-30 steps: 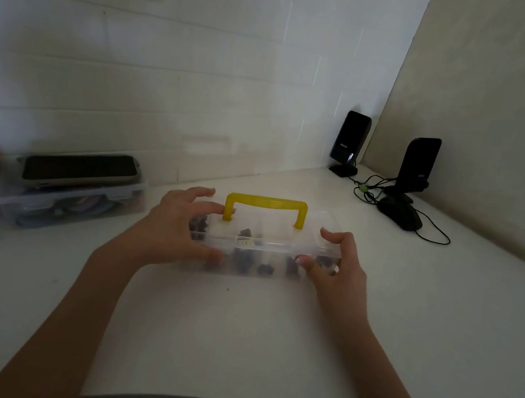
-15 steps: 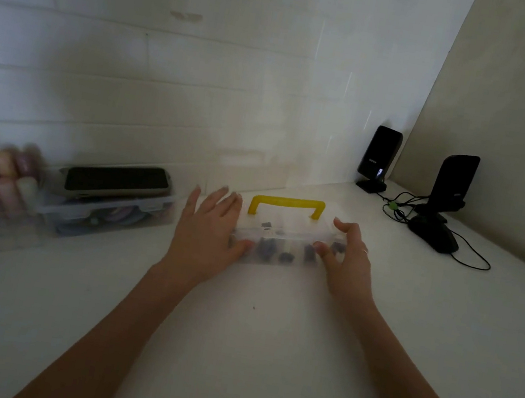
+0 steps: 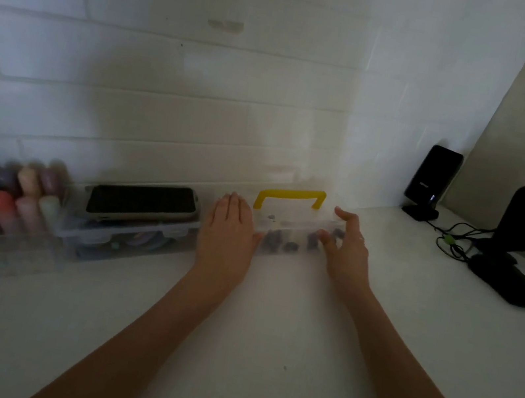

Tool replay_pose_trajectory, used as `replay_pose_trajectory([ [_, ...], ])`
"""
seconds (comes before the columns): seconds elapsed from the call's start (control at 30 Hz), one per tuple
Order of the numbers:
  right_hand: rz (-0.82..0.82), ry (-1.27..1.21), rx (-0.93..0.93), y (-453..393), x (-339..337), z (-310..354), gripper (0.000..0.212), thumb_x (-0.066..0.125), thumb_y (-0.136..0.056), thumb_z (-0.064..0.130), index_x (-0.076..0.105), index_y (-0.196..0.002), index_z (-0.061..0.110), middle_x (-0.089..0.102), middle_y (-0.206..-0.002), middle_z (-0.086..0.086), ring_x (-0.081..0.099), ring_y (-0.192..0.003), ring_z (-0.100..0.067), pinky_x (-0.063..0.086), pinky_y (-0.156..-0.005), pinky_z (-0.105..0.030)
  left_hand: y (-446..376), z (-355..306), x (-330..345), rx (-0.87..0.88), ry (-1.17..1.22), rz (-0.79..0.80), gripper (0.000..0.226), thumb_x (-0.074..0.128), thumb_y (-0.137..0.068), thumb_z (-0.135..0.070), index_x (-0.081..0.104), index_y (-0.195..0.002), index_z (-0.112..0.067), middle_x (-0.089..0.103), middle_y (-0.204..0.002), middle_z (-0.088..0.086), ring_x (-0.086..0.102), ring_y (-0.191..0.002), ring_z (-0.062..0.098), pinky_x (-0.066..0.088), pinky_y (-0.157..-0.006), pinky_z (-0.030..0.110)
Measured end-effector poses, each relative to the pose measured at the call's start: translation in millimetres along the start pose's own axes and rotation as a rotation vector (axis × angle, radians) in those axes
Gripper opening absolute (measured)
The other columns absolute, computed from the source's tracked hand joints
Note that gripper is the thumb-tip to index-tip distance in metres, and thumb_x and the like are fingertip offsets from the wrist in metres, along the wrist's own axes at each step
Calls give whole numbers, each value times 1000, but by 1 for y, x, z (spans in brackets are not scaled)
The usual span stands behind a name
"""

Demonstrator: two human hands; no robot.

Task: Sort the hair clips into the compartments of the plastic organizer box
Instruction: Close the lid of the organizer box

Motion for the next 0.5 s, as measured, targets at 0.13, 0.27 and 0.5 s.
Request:
replay_pose_trajectory([
  [0.13, 44, -31, -37, -14, 25, 9, 44, 59, -90, 18, 44, -131, 25, 57, -120, -13, 50, -97, -12, 33, -80, -18, -9, 20, 5, -54, -88, -121, 63, 76, -64, -50, 69, -103, -2, 71, -102, 15, 68, -94, 28, 50, -90, 37],
  [0.27, -9, -60, -56, -15, 38, 11, 45, 55, -92, 16, 42, -134, 26, 53, -127, -10, 50, -110, -19, 31, -86, -19, -11, 26, 1, -92, -106, -164, 56, 66, -69, -43, 68, -106, -1, 70, -106, 17, 67, -98, 29, 44, -99, 52],
  [0.5, -51, -24, -72, -8, 35, 13, 51, 56, -92, 24, 38, -139, 30, 24, -153, -10, 34, -134, -19, 27, -99, -20, -10, 26, 3, -63, -108, -199, 66, 67, -69, -45, 63, -116, 0, 68, -111, 19, 64, -105, 29, 35, -107, 54],
])
Point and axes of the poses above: each hand's wrist, its own y-axis away from the middle knuckle, its own x-axis out of the palm, z = x × y, the point moved 10 cm from there along -y, towards the middle knuckle
